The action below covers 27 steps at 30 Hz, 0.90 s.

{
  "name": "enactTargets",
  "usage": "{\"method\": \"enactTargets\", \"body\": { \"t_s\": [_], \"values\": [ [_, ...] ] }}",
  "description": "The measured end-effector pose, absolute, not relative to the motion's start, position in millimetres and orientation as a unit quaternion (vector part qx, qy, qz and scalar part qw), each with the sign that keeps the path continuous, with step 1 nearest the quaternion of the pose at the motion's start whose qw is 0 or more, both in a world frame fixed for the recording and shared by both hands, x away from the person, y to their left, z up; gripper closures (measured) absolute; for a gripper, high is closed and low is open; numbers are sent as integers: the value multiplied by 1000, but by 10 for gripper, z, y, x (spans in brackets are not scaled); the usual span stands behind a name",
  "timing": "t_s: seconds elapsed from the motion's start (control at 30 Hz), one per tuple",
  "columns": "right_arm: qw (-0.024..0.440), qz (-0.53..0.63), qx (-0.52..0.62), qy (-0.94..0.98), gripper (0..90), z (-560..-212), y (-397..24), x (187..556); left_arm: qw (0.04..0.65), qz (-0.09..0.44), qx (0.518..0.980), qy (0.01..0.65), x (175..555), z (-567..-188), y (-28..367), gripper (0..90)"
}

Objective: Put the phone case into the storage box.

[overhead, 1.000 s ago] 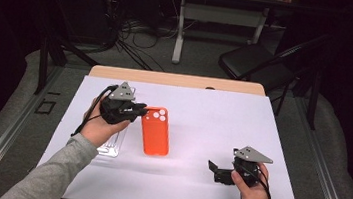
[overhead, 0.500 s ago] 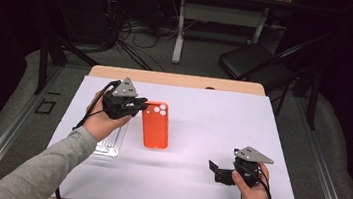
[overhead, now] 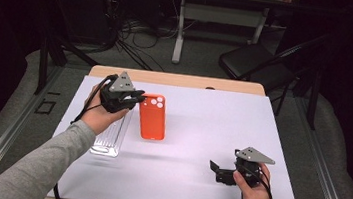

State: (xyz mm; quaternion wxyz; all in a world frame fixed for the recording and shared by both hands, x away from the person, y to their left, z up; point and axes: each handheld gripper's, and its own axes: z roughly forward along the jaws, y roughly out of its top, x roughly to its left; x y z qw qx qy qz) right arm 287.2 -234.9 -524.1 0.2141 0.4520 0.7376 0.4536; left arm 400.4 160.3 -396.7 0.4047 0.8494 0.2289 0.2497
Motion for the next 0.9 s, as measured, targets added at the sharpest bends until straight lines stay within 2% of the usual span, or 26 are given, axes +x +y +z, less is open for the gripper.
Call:
{"method": "enactTargets", "body": {
  "t_s": [0.67, 0.9],
  "values": [
    [206, 452, 452, 741, 0, -5275, -2311, 2865, 391, 301, 842, 220, 4256, -3815, 1785, 800],
    [205, 456, 450, 740, 0, -5271, -2316, 2871, 382, 310, 836, 243, 4379, -3828, 1890, 800]
  ]
}}
